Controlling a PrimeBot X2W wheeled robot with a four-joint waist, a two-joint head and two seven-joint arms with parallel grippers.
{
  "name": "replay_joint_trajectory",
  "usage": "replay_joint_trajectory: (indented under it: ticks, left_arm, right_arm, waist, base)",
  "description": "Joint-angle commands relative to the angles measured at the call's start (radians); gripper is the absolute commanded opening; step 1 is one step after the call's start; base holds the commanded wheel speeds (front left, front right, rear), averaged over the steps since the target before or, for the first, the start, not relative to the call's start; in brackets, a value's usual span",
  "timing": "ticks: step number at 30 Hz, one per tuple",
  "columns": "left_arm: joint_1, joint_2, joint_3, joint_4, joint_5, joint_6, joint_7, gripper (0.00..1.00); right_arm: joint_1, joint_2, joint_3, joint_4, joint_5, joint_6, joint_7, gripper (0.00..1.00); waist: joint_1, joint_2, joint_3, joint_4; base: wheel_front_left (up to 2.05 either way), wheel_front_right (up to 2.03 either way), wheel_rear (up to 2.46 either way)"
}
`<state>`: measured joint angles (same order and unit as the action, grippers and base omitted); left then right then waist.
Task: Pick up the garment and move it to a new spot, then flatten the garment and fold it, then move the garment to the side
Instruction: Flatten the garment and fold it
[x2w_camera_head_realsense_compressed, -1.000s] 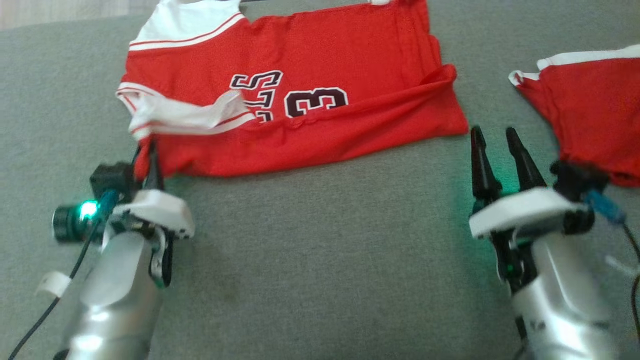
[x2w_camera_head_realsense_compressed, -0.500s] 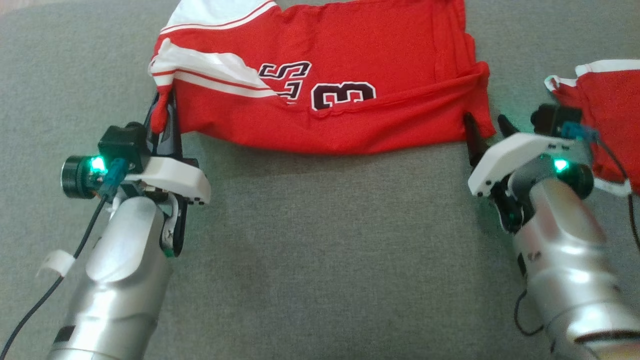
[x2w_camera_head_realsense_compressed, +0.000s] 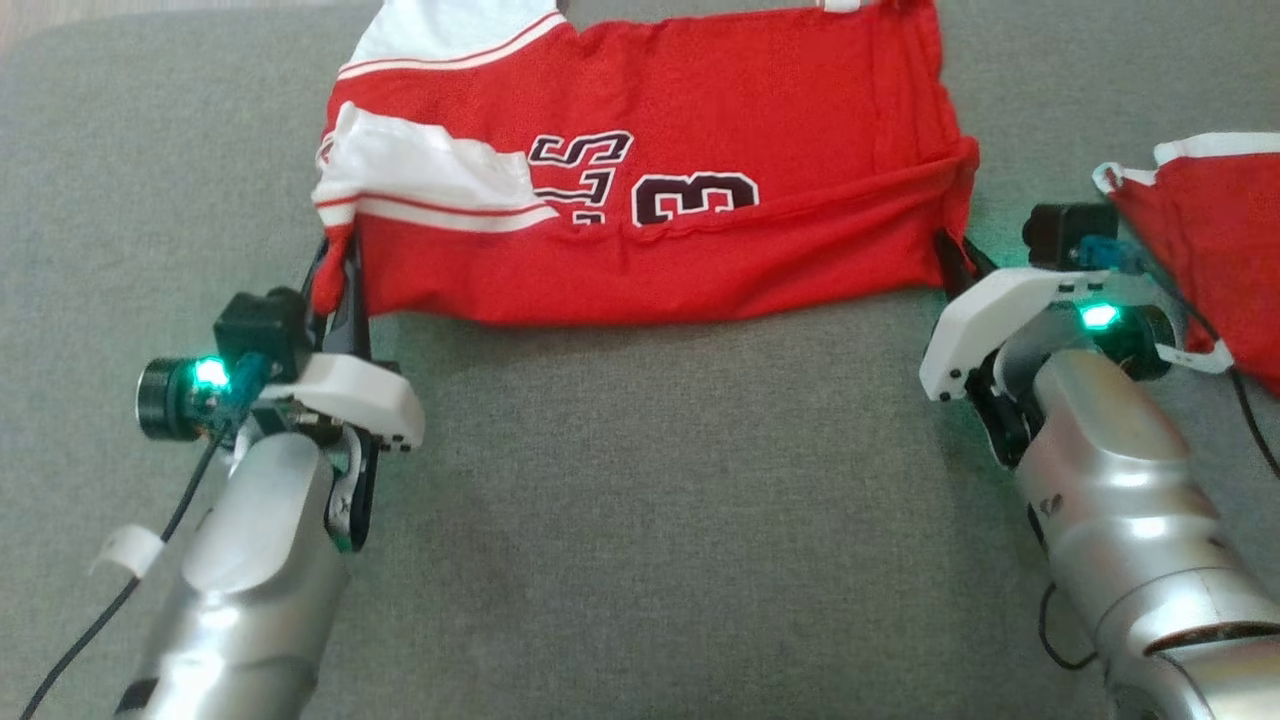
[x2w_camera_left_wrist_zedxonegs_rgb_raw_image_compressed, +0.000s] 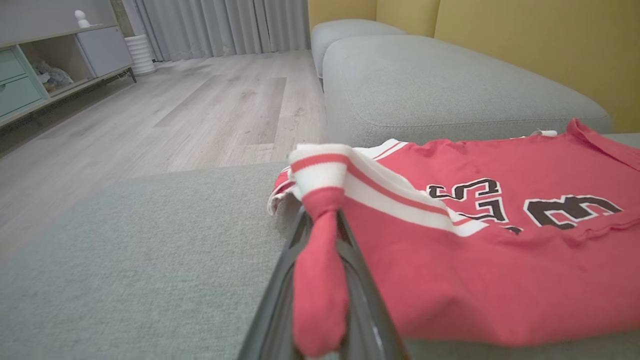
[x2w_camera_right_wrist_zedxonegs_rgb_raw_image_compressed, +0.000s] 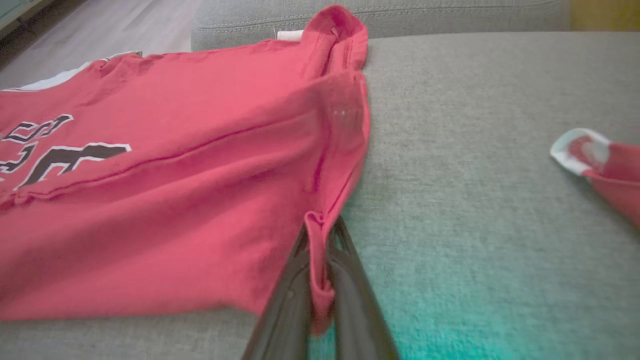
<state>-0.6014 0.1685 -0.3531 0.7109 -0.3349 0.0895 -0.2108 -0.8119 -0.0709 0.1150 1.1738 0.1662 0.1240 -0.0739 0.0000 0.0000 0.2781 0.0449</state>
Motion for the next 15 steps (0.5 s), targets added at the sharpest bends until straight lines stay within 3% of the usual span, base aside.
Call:
replay_joint_trajectory:
  ticks: [1,8,15]
  left_arm:
    - [-0.011,0.034,0.029,-0.022,-0.006,0.005,0.002,0.0]
    - [0.051,0.057,0.018,-0.011,-0.016,0.002,0.027,0.0]
    - [0.133,0.087,-0.008,-0.046,-0.016,-0.001,0.079,0.0]
  right_arm:
    - [-0.001,0.021,0.01,-0.006,-0.021,0.007,-0.018,0.0]
    - [0.026,0.021,-0.094,0.027,-0.121,0.007,-0.076,0.0]
    - [0.089,0.021,-0.09,0.025,-0.074,0.007,-0.07,0.0]
  waist:
    - [0.0,0.0,-0.01,-0.004]
    - [0.0,0.0,-0.089,-0.017]
    - [0.0,0.0,-0.165,-0.03]
  base:
    - [0.0,0.0,0.0]
    - [0.0,0.0,0.0]
    - [0.0,0.0,0.0]
